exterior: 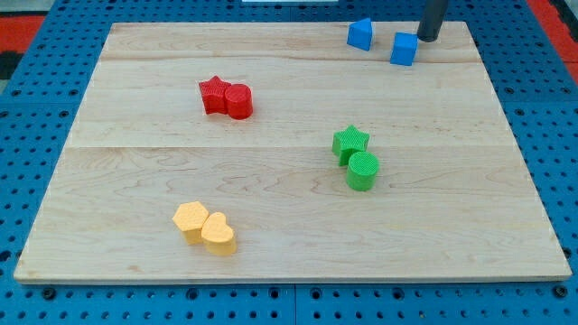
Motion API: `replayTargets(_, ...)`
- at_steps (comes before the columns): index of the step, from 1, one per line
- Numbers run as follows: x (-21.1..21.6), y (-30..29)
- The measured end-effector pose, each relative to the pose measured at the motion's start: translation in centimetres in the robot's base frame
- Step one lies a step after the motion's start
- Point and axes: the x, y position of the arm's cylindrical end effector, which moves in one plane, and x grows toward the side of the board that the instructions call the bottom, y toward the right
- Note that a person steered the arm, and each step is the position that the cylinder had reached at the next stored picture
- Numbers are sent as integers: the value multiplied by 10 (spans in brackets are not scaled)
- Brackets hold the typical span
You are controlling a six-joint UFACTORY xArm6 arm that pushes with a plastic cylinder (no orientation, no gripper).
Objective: Slide the blue cube closer to the blue triangle
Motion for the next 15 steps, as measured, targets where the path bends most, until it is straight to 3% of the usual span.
replayTargets(3, 30, -57)
replayTargets(4, 56, -13)
replayTargets(7, 75, -109)
replayTargets(8, 101, -112)
replayTargets(9, 96, -153)
replayTargets(11, 50, -154)
replayTargets(15, 42, -145)
